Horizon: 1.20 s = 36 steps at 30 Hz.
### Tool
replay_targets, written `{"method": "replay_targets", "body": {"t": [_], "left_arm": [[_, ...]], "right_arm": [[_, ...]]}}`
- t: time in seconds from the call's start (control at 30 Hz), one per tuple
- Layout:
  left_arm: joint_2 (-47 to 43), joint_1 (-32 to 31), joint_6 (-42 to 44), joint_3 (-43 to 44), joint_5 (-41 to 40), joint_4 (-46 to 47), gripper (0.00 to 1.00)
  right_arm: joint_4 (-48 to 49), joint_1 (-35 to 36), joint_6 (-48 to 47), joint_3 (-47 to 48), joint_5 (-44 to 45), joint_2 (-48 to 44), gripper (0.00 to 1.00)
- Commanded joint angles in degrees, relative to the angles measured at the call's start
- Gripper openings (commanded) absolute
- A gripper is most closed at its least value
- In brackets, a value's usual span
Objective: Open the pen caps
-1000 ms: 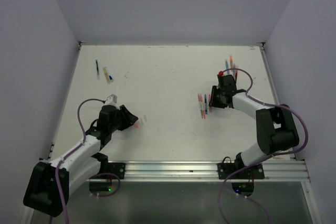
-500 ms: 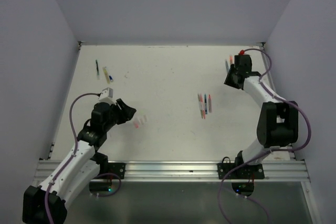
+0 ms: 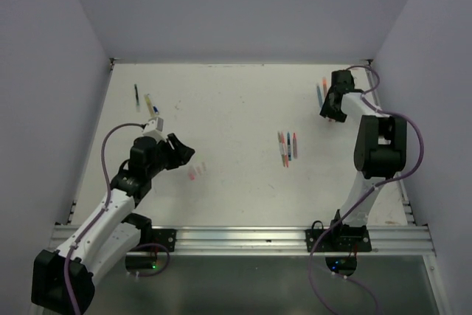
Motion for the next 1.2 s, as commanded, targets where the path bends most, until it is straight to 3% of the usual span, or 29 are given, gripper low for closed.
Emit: {"method": "replay_targets", "body": {"t": [0.0,0.93,1.17], "left_arm": [[1.27,0.40,2.05,2.51,2.03,2.63,0.54],[5.50,0.32,2.40,3.04,3.87,5.44,0.56],[5.23,0.32,2.57,3.12,3.87,4.92,0.56]], "right_arm": [[-0.96,-1.20,-1.64,2.48,1.78,2.30,0.47],[-1.57,-4.02,-7.53,8.64,-8.59,10.65,0.35],[-3.41,-4.28,-7.71,9.43,-7.89,11.27,0.25]]}}
